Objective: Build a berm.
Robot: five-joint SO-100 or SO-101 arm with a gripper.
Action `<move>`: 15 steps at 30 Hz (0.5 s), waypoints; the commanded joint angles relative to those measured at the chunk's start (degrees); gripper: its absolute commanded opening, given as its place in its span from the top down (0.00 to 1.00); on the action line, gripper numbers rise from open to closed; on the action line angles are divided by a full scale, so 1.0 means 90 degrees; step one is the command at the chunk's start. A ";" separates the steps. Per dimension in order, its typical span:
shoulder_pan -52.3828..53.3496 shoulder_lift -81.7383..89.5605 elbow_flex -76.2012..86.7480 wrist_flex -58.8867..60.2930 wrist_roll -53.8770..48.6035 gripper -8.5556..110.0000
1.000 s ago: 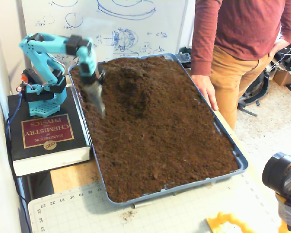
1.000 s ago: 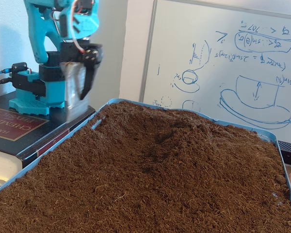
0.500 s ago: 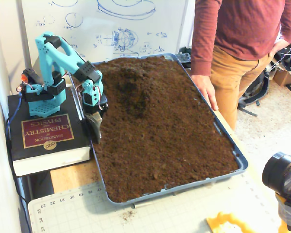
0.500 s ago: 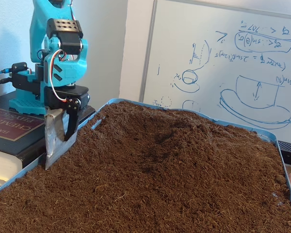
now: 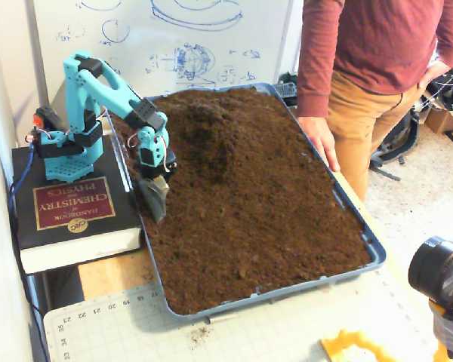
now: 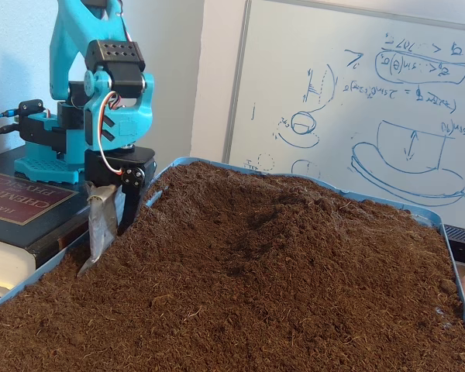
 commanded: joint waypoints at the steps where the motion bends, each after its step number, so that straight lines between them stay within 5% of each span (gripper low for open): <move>1: 0.0039 -0.0322 -0.0342 -0.0801 0.0029 0.92; 15: -0.0088 0.0723 0.0107 -0.0781 0.0029 0.92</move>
